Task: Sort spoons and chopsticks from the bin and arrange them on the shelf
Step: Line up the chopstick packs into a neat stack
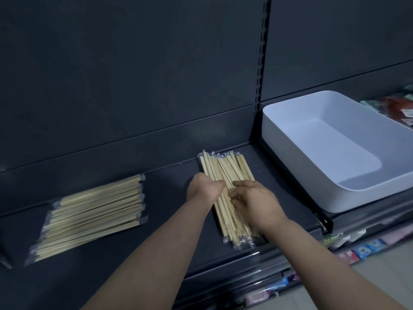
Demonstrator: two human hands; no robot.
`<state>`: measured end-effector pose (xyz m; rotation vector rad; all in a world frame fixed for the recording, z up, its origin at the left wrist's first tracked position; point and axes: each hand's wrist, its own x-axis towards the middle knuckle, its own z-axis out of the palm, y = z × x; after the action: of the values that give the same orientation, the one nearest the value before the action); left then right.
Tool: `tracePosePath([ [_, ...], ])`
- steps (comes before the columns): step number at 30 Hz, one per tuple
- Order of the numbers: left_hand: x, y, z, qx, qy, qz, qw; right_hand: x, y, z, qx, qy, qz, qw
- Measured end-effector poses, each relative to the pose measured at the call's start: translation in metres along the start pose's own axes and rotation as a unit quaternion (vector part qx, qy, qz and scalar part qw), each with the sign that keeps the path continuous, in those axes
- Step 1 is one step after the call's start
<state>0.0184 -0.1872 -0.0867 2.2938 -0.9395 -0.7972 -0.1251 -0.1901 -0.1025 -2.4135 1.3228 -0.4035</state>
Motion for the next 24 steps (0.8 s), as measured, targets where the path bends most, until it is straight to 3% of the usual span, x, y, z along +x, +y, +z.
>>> tracePosePath([
  [5,0.004,-0.007,-0.012,-0.118,-0.018,-0.012,0.993,0.004,-0.004,-0.004,-0.007,0.019,-0.002,1.0],
  [8,0.001,-0.015,-0.029,-0.196,-0.027,0.054,0.979,0.012,-0.014,-0.008,0.067,0.052,0.002,0.996],
  [11,-0.008,-0.014,-0.053,-0.247,-0.011,0.165,0.955,0.02,-0.038,-0.014,0.262,-0.037,0.01,0.964],
  [14,-0.019,-0.009,-0.071,-0.268,0.003,0.24,0.933,0.029,-0.059,-0.009,0.373,-0.115,0.022,0.92],
  [18,-0.027,-0.009,-0.084,-0.234,0.027,0.303,0.923,0.032,-0.081,0.002,0.426,-0.071,0.01,0.902],
  [24,-0.037,-0.006,-0.09,-0.287,-0.02,0.314,0.905,0.029,-0.091,0.007,0.438,-0.027,-0.047,0.898],
])
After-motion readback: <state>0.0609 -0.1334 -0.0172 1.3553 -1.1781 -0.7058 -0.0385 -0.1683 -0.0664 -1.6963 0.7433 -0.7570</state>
